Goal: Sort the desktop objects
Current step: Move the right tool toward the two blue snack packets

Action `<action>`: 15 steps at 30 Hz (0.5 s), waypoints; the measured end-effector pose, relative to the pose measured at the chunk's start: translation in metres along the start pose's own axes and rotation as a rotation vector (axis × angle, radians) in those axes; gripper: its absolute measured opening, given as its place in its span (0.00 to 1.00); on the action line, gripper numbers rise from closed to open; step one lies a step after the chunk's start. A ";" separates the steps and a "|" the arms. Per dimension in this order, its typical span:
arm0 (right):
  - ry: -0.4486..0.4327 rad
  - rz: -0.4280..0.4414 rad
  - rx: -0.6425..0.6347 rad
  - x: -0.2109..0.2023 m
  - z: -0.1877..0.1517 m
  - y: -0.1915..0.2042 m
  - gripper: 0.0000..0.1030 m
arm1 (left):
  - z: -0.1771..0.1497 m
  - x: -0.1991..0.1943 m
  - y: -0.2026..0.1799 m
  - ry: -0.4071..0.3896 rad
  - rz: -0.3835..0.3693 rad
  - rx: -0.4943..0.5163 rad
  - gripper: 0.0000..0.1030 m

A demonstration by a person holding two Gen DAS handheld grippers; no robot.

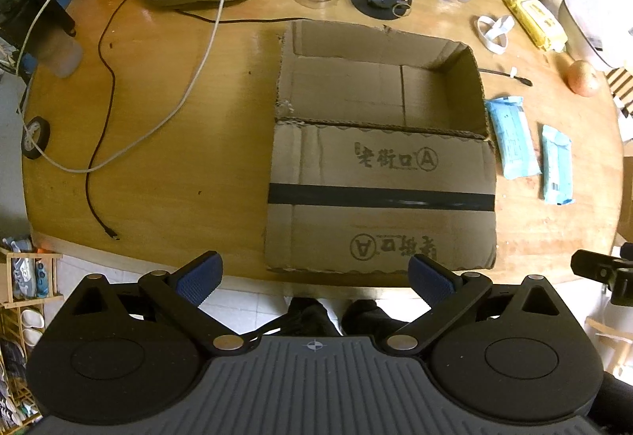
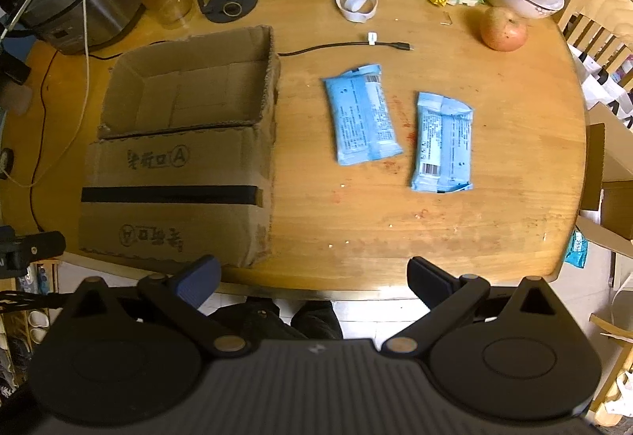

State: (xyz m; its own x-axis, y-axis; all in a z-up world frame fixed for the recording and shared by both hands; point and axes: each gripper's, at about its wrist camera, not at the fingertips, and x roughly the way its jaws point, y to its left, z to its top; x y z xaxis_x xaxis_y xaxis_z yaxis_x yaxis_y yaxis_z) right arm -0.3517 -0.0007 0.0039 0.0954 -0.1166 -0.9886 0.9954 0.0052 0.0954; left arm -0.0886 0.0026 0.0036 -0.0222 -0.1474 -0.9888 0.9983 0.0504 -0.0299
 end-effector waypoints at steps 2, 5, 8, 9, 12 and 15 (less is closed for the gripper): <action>0.003 -0.003 -0.001 0.001 0.000 -0.004 1.00 | 0.000 0.001 -0.004 0.004 0.001 0.003 1.00; 0.002 -0.018 -0.002 0.001 0.000 -0.009 1.00 | 0.000 0.002 -0.008 0.006 0.000 0.005 1.00; -0.002 -0.030 -0.005 0.001 0.001 -0.012 1.00 | 0.000 0.002 -0.012 0.004 0.001 0.011 1.00; -0.003 -0.035 -0.006 0.001 0.002 -0.012 1.00 | 0.000 0.002 -0.013 0.004 0.001 0.012 1.00; -0.012 -0.061 -0.001 0.000 0.002 -0.017 1.00 | 0.001 0.002 -0.018 0.006 0.002 0.016 1.00; -0.017 -0.070 0.015 0.000 0.002 -0.024 1.00 | 0.001 0.003 -0.021 0.009 0.005 0.017 1.00</action>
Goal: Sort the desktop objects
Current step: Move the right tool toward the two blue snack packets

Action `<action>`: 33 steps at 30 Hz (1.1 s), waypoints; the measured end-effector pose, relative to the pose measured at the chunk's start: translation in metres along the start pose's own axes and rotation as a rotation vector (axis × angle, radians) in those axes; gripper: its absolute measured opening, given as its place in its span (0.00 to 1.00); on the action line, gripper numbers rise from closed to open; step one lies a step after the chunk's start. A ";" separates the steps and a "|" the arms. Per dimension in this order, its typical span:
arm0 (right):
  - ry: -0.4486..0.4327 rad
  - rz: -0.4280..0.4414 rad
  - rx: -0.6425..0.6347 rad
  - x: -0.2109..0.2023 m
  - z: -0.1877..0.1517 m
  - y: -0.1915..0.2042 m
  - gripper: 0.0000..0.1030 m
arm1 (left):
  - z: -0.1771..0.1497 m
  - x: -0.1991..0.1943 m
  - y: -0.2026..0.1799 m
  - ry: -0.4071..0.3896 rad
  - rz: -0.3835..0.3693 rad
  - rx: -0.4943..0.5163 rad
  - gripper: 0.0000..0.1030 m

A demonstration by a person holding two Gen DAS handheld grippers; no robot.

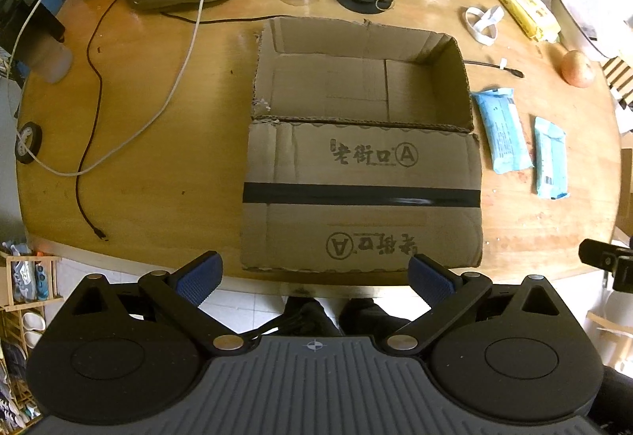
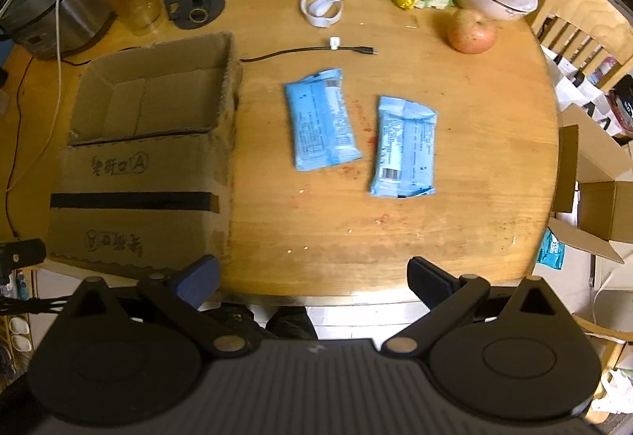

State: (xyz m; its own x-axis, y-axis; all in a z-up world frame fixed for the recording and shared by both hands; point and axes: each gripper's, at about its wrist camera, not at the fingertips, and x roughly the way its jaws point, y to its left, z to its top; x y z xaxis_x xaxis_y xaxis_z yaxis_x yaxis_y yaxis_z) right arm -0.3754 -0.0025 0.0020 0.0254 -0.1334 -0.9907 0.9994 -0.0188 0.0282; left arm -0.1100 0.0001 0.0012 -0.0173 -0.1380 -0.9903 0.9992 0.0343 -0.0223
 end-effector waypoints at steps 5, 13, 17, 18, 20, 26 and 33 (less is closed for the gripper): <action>0.002 0.004 0.012 0.001 -0.001 -0.008 1.00 | 0.001 0.002 -0.007 0.006 0.010 0.007 1.00; 0.008 0.021 0.017 0.003 -0.004 -0.018 1.00 | -0.001 0.005 -0.020 0.012 0.014 0.018 1.00; 0.011 0.026 0.012 0.004 -0.007 -0.024 1.00 | -0.003 0.005 -0.027 0.013 0.013 0.020 1.00; 0.012 0.028 0.012 0.004 -0.007 -0.025 1.00 | -0.003 0.005 -0.029 0.013 0.013 0.021 1.00; 0.014 0.032 0.010 0.004 -0.008 -0.028 1.00 | -0.003 0.005 -0.031 0.016 0.014 0.020 1.00; 0.018 0.042 0.002 0.006 -0.009 -0.039 1.00 | -0.005 0.004 -0.041 0.017 0.015 0.010 1.00; 0.020 0.055 -0.002 0.009 -0.010 -0.049 1.00 | -0.009 0.002 -0.051 0.019 0.013 0.004 1.00</action>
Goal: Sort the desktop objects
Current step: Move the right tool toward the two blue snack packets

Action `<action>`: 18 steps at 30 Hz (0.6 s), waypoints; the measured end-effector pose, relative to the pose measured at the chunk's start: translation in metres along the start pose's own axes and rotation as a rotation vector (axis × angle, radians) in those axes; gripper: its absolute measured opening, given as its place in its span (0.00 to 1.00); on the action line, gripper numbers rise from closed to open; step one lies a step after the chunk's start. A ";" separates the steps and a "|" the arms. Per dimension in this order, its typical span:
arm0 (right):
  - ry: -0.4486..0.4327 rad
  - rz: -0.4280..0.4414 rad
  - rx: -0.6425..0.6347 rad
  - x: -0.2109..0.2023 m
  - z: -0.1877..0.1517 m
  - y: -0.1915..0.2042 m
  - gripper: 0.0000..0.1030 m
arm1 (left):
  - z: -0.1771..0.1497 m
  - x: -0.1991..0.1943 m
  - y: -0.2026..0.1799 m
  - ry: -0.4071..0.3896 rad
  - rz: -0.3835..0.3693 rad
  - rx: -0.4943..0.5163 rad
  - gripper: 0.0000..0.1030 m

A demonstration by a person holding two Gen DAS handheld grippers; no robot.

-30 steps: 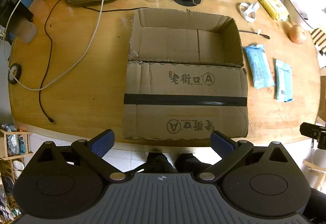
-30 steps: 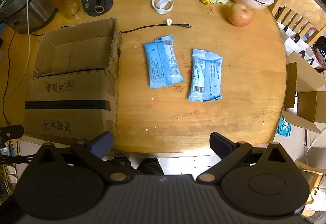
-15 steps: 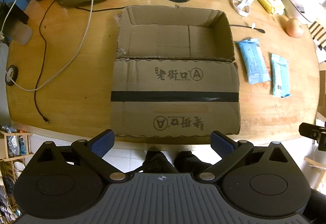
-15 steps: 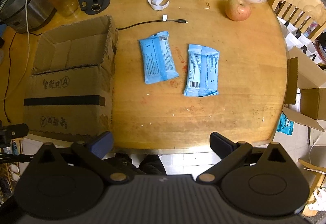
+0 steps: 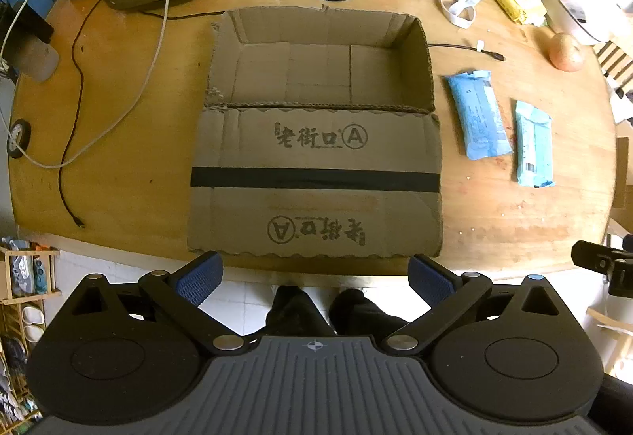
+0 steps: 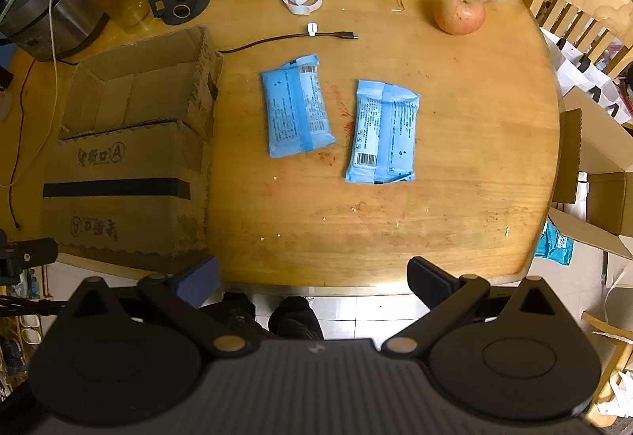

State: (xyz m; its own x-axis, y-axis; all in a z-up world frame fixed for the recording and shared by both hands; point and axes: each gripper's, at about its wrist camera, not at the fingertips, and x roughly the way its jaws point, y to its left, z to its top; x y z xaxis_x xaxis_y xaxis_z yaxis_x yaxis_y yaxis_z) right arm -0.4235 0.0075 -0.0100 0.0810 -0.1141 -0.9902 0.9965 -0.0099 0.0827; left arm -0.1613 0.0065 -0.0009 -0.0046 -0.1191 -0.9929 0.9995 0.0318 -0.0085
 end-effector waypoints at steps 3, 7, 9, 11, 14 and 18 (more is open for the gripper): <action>0.001 0.001 0.003 0.002 -0.001 -0.004 1.00 | -0.001 0.000 -0.003 0.001 -0.004 0.004 1.00; -0.001 -0.007 0.011 0.003 -0.002 -0.008 1.00 | -0.001 0.001 -0.006 0.001 -0.010 0.016 1.00; -0.004 -0.011 0.020 0.003 -0.001 -0.009 1.00 | 0.000 0.002 -0.005 0.002 -0.014 0.019 1.00; -0.005 -0.016 0.030 0.002 -0.001 -0.010 1.00 | 0.003 0.003 -0.005 -0.001 -0.019 0.023 1.00; -0.006 -0.021 0.040 0.002 -0.002 -0.009 1.00 | 0.006 0.002 -0.005 -0.011 -0.028 0.039 1.00; -0.001 -0.029 0.059 0.004 -0.002 -0.007 1.00 | 0.010 0.002 -0.005 -0.021 -0.035 0.063 1.00</action>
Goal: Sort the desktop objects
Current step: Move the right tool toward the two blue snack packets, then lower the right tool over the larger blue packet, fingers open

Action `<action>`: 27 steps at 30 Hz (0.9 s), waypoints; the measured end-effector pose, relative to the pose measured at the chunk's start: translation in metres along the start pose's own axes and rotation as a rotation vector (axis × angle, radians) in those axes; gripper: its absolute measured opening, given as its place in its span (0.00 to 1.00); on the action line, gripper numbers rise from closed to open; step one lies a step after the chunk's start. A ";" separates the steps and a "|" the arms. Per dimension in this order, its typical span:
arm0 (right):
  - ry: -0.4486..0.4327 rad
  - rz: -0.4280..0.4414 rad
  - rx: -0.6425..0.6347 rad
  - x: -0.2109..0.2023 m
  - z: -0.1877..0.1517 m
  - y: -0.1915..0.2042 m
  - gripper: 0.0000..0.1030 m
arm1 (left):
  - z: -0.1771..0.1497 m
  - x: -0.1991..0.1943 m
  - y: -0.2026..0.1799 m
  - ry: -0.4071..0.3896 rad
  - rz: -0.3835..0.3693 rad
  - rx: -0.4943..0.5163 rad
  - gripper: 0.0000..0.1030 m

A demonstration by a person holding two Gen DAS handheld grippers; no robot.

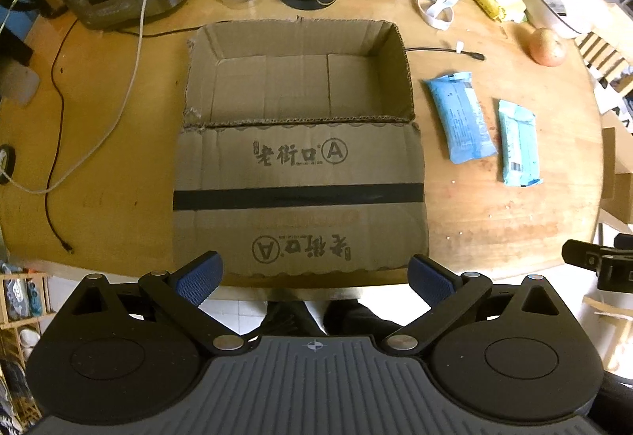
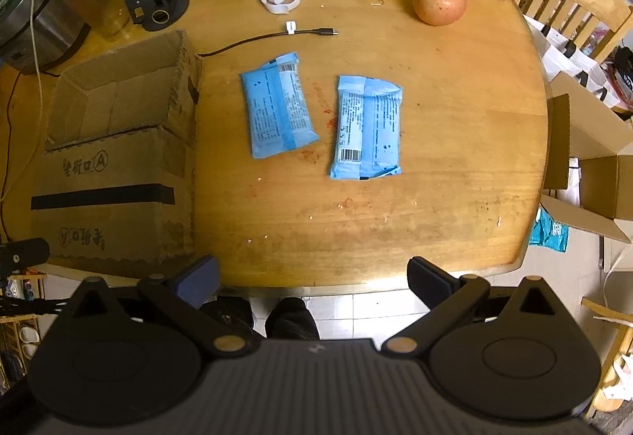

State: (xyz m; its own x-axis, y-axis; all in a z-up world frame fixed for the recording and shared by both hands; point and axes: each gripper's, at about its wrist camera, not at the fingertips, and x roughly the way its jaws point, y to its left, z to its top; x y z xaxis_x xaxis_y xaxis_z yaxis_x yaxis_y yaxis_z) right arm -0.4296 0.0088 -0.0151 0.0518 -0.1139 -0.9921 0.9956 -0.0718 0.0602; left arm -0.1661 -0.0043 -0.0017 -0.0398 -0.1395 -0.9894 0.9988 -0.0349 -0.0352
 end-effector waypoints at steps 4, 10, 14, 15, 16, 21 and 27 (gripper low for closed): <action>0.008 -0.011 0.017 0.004 -0.001 0.001 1.00 | 0.002 0.000 0.001 -0.003 -0.011 0.019 1.00; 0.029 -0.033 0.052 0.012 -0.002 -0.003 1.00 | 0.003 0.003 0.004 0.004 -0.022 0.038 1.00; 0.039 -0.044 0.068 0.018 -0.001 -0.007 1.00 | 0.003 0.006 0.005 0.020 -0.024 0.045 1.00; 0.040 -0.046 0.072 0.019 -0.001 -0.008 1.00 | 0.003 0.006 0.006 0.022 -0.026 0.047 1.00; 0.041 -0.048 0.075 0.020 0.000 -0.009 1.00 | 0.003 0.007 0.007 0.025 -0.028 0.048 1.00; 0.043 -0.053 0.093 0.027 0.004 -0.014 1.00 | 0.004 0.008 0.006 0.031 -0.031 0.058 1.00; 0.044 -0.054 0.097 0.033 0.010 -0.017 1.00 | 0.005 0.010 0.005 0.036 -0.032 0.071 1.00</action>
State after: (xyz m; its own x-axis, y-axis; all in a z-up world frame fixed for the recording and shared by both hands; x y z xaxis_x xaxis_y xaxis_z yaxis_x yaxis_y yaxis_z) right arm -0.4454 -0.0041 -0.0476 0.0040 -0.0640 -0.9979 0.9849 -0.1726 0.0150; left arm -0.1615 -0.0110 -0.0107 -0.0695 -0.1017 -0.9924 0.9923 -0.1088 -0.0584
